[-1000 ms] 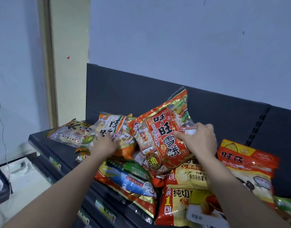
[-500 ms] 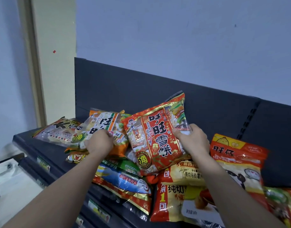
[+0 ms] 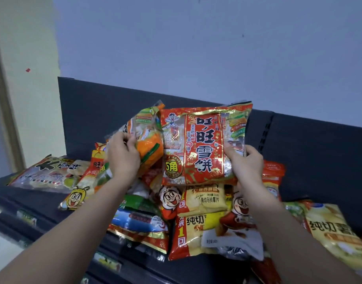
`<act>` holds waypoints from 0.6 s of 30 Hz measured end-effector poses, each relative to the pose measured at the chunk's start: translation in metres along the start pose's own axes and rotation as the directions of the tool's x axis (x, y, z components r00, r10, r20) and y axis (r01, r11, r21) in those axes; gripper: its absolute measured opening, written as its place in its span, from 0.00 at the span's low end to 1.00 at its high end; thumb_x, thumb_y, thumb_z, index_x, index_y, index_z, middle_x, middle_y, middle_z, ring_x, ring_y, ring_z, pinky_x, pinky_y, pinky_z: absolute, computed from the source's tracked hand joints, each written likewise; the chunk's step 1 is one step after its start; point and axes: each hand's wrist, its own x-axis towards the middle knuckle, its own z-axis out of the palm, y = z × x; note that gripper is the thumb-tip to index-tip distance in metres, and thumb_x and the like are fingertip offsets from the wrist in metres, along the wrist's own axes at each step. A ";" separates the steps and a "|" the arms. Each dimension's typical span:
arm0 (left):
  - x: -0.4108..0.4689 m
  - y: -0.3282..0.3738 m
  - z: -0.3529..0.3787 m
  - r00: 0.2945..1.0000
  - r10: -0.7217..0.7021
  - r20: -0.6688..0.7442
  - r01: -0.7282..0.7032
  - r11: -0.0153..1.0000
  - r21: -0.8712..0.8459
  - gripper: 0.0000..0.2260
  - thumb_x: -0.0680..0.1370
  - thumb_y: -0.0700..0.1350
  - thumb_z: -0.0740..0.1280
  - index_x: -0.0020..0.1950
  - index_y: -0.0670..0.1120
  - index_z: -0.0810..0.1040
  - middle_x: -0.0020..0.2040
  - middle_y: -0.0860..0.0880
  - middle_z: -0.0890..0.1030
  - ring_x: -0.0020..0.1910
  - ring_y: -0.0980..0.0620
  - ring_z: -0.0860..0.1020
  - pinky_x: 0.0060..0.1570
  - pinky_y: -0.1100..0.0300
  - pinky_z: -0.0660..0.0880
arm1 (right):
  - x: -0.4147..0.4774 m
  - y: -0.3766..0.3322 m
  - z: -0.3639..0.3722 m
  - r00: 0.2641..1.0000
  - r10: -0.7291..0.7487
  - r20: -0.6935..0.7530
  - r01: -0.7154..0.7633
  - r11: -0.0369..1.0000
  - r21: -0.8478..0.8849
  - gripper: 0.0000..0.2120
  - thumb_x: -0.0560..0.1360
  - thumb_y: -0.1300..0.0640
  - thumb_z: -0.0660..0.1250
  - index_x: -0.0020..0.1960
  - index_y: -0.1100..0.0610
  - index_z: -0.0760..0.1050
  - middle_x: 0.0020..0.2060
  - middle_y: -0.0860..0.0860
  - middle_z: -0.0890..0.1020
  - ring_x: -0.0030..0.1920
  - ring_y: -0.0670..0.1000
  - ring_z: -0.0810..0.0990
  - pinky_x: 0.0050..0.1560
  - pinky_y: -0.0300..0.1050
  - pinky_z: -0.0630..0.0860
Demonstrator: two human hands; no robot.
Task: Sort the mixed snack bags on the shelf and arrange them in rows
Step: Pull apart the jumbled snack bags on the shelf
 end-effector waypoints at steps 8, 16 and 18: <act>-0.049 0.074 0.026 0.987 0.128 0.100 -0.117 0.987 -0.109 0.07 0.81 0.42 0.61 0.43 0.43 0.71 0.44 0.49 0.73 0.45 0.49 0.71 0.44 0.55 0.67 | -0.011 -0.006 -0.094 0.983 0.003 -0.182 0.003 1.000 0.031 0.15 0.67 0.42 0.75 0.38 0.52 0.76 0.36 0.49 0.84 0.39 0.56 0.84 0.45 0.62 0.81; -0.139 0.168 0.061 0.961 0.218 0.168 -0.185 0.964 -0.189 0.07 0.81 0.43 0.61 0.46 0.42 0.73 0.45 0.49 0.73 0.44 0.51 0.70 0.37 0.63 0.58 | -0.026 -0.007 -0.227 0.967 0.056 -0.247 -0.029 0.993 0.112 0.14 0.68 0.46 0.77 0.40 0.54 0.77 0.39 0.53 0.85 0.42 0.58 0.85 0.46 0.60 0.82; -0.166 0.190 0.070 0.951 0.241 0.196 -0.196 0.955 -0.223 0.07 0.81 0.43 0.61 0.45 0.43 0.71 0.45 0.48 0.73 0.44 0.51 0.69 0.39 0.62 0.59 | -0.033 -0.008 -0.266 0.967 0.093 -0.235 -0.059 0.987 0.150 0.15 0.68 0.50 0.78 0.45 0.58 0.78 0.41 0.55 0.86 0.42 0.58 0.86 0.47 0.62 0.82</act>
